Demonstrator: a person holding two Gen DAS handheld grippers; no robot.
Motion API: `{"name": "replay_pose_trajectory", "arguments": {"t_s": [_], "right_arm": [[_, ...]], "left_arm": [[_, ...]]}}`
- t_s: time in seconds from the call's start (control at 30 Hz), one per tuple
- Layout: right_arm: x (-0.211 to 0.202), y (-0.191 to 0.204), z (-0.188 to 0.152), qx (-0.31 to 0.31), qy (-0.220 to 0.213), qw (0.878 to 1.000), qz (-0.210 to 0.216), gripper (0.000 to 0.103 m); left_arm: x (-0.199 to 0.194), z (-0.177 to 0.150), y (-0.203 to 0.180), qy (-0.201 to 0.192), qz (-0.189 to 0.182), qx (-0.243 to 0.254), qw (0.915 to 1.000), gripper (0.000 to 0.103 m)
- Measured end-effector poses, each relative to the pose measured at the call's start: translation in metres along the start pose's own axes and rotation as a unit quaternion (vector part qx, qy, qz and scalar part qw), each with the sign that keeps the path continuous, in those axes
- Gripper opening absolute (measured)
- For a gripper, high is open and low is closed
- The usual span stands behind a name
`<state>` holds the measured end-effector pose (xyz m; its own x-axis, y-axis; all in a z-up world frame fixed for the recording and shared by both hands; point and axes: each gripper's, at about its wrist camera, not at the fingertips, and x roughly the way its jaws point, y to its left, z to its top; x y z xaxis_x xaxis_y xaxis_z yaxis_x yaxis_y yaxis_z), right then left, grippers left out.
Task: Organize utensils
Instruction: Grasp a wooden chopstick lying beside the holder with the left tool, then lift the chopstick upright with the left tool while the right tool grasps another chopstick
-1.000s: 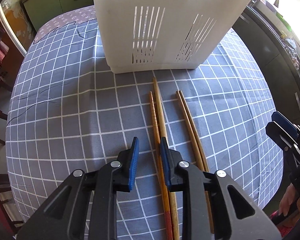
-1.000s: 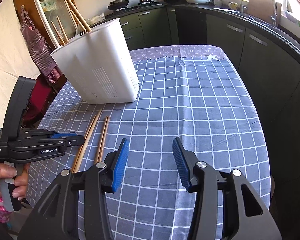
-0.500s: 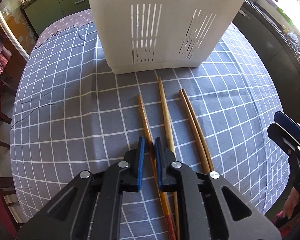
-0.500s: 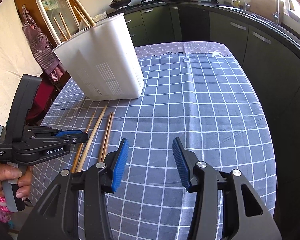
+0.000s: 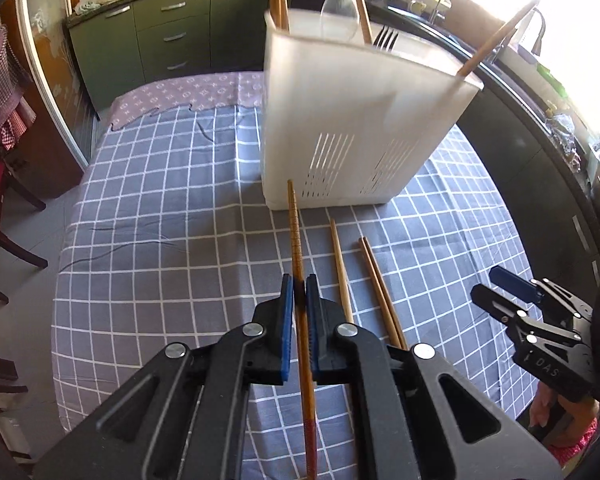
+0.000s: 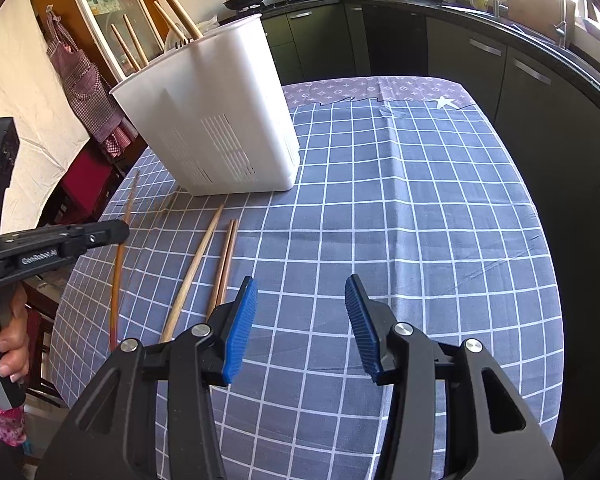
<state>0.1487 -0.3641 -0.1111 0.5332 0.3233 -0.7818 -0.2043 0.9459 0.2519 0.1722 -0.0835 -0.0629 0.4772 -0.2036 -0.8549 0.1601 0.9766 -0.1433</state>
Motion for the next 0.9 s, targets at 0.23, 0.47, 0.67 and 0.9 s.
{"name": "replay_pose_trajectory", "arguments": {"t_s": [0.23,0.47,0.67,0.9], "right_arm": [[0.015,0.016,0.011,-0.016,0.023,0.999,0.021,0.046],[0.049,0.038,0.019,-0.045,0.059,0.997,0.015,0.046],[0.067,0.045,0.018,-0.06,0.074,0.995,-0.006,0.046],[0.074,0.054,0.018,-0.077,0.076,0.994,-0.027,0.046]], "left_arm": [[-0.06,0.003,0.001,-0.097,0.006,0.01,0.9952,0.006],[-0.076,-0.001,-0.003,-0.128,0.016,0.023,0.9914,0.006],[-0.077,-0.005,-0.004,-0.129,0.01,0.028,0.9913,0.006],[-0.077,-0.007,-0.003,-0.129,0.005,0.031,0.9911,0.006]]}}
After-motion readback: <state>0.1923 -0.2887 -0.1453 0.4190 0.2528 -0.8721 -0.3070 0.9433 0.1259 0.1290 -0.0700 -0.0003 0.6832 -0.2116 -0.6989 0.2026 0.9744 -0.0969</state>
